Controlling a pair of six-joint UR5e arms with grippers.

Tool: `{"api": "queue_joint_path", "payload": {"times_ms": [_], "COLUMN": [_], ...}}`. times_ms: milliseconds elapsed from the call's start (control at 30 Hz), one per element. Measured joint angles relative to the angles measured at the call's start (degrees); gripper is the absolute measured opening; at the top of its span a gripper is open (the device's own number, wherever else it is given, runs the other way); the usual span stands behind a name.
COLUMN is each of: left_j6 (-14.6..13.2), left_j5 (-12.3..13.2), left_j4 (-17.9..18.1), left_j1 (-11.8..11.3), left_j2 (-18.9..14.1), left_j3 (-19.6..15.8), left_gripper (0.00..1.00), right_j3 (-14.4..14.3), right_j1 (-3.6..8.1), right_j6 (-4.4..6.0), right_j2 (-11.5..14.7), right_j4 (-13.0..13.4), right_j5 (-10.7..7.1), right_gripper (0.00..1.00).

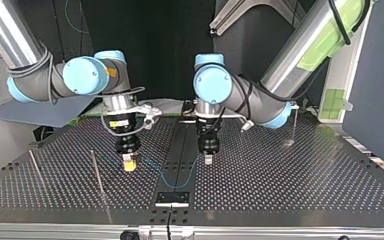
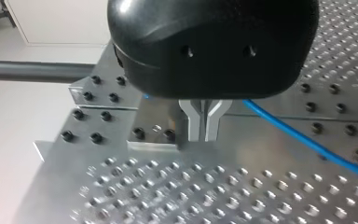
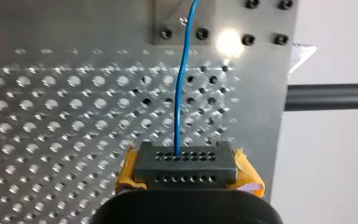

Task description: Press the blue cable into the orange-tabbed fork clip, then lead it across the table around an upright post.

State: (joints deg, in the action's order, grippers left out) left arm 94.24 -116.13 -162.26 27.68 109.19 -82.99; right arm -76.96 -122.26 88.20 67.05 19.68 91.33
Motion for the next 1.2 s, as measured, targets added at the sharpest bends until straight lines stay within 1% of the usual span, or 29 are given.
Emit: {"api": "queue_joint_path", "payload": {"times_ms": [133, 400, 600, 833, 1033, 1200], "left_j6": [-0.2, -0.3, -0.2, 0.4, 1.4, 1.9], "left_j5": [-0.1, 0.6, 1.6, 2.9, 4.0, 4.3], "left_j4": [-1.4, -3.4, -3.8, -3.9, -3.9, -5.0], "left_j1": [0.5, 1.3, 1.5, 1.5, 1.3, 1.4], "left_j2": [0.0, 0.0, 0.1, 0.2, 0.3, 2.1], "left_j3": [1.8, 4.3, 5.0, 6.2, 7.0, 8.5], "left_gripper": [0.0, 0.0, 0.0, 0.0, 0.0, 0.0], "right_j3": [0.1, 0.1, 0.1, 0.1, 0.1, 0.0], "right_j1": [0.39, 1.36, 2.26, 3.84, 5.43, 6.74], "right_j6": [0.12, 0.81, 1.23, 1.42, 1.45, 1.46], "right_j2": [1.1, 2.6, 3.4, 4.2, 4.5, 4.5], "right_j4": [-0.2, -0.6, -1.1, -1.9, -2.5, -2.6], "right_j5": [0.0, 0.06, 0.05, 0.22, 0.4, 0.42], "right_gripper": [0.0, 0.0, 0.0, 0.0, 0.0, 0.0]}}
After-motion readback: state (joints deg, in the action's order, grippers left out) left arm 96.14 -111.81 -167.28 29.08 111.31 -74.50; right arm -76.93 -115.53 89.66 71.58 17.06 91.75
